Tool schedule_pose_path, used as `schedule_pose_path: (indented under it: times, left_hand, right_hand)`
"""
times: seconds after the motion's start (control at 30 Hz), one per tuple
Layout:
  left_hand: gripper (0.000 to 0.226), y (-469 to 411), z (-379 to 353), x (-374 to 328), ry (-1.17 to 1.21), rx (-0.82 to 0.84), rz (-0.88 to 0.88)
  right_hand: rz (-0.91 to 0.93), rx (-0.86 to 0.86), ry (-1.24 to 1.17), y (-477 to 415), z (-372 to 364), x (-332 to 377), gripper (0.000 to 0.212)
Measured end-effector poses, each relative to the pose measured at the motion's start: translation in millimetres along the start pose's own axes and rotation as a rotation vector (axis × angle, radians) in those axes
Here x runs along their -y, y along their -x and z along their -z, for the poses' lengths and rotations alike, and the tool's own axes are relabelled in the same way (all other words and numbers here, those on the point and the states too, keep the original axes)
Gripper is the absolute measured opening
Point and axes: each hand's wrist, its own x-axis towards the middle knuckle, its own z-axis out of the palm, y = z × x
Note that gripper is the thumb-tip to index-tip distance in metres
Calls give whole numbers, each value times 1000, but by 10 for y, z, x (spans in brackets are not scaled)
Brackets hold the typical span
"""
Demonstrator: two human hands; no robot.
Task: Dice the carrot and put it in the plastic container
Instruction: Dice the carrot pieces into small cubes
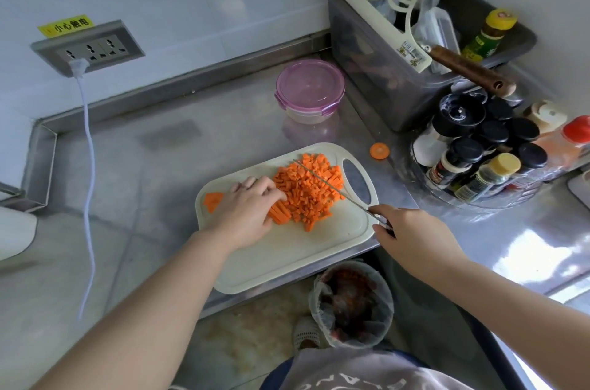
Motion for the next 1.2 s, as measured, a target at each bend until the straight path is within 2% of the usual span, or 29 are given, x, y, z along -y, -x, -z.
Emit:
schedule_pose_path:
  times: [0.27,0.43,0.83,1.07,1.2]
  left_hand:
    - [41,-49,47,-26,-109,94,-7]
    - [42,-68,55,-16,-154,96,-65]
    - [26,-173,105,90,-195,153,-126]
    - [37,-202,108,128,-196,193,-147]
    - [30,-246,122,144,-194,236,-162]
  right_hand:
    - [-35,50,-9,-7,-27,41,37]
    - [-51,72,-3,-11,-19,76,36]
    - [-84,114,-25,-10,-13,178,38]
    - [-103,116,-19,-8,-42,235,39]
    - [-111,126,-8,2,-65,260,40]
